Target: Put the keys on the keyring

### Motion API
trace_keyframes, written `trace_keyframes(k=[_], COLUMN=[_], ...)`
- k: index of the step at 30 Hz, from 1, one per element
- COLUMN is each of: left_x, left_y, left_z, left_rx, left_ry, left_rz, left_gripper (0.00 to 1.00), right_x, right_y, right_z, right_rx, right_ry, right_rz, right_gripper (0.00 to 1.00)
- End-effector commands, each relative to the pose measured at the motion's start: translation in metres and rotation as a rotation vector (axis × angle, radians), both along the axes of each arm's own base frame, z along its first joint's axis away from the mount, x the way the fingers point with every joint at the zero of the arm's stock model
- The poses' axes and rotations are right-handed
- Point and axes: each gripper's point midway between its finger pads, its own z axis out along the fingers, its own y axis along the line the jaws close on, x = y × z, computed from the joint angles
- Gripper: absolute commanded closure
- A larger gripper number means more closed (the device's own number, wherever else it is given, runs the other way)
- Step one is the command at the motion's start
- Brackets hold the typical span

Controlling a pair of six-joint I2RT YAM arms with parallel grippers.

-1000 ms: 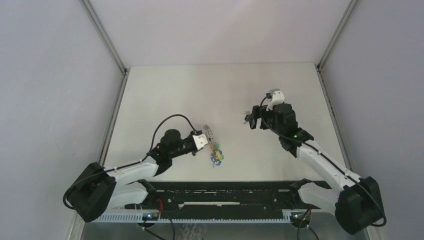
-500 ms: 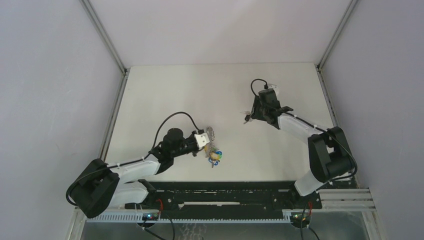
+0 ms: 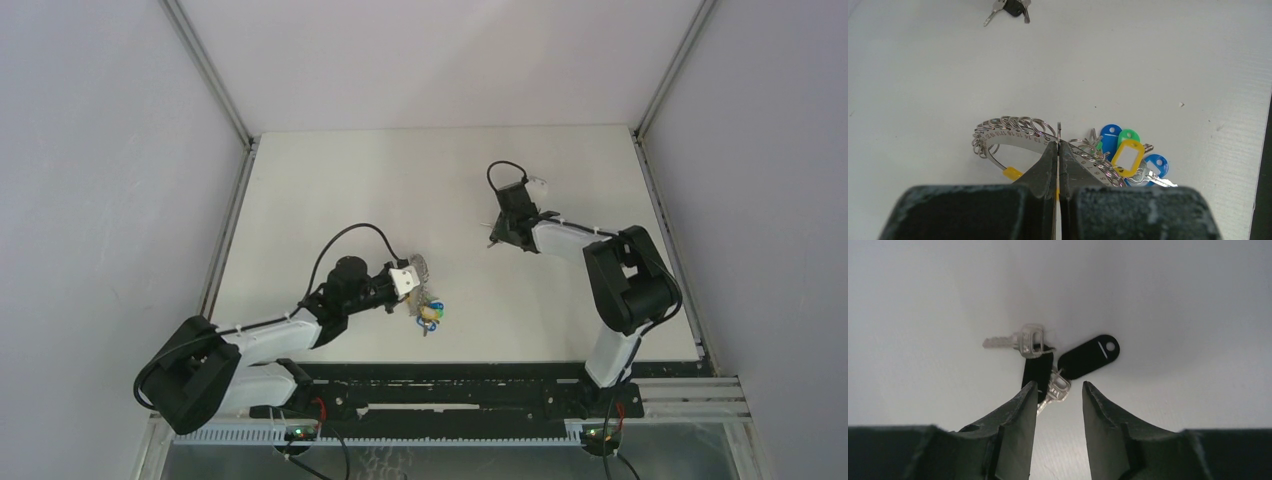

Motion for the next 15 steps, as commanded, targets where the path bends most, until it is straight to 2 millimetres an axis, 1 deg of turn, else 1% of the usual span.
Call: trace_keyframes(k=[1, 5, 10, 13, 15], left_x=[0.014, 0.014, 0.014, 0.014, 0.014], left_y=[-0.015, -0.015, -0.016, -0.017, -0.017], left_z=[0.035, 0.035, 0.034, 0.034, 0.034], left_rx=[-0.066, -0.065, -0.065, -0.066, -0.066], left_ry=[-0.058, -0.058, -0.053, -0.05, -0.048], left_rz=[-0.001, -0.003, -0.006, -0.007, -0.007], left_gripper=[1.0, 1.0, 1.0, 1.0, 1.0], right_x=[0.028, 0.027, 0.016, 0.012, 0.008], right_y=[0.012, 0.013, 0.012, 0.022, 0.028], right_z=[0.015, 0.005, -0.007, -0.011, -0.015], right_rx=[0.039, 0.014, -0.047, -0.046, -0.041], right_ry=[-0.079, -0.055, 0.0, 0.016, 0.031], right_rz=[-0.04, -0.042, -0.026, 0.033, 0.071], right_gripper=[0.63, 0.64, 0.65, 0.71, 0.73])
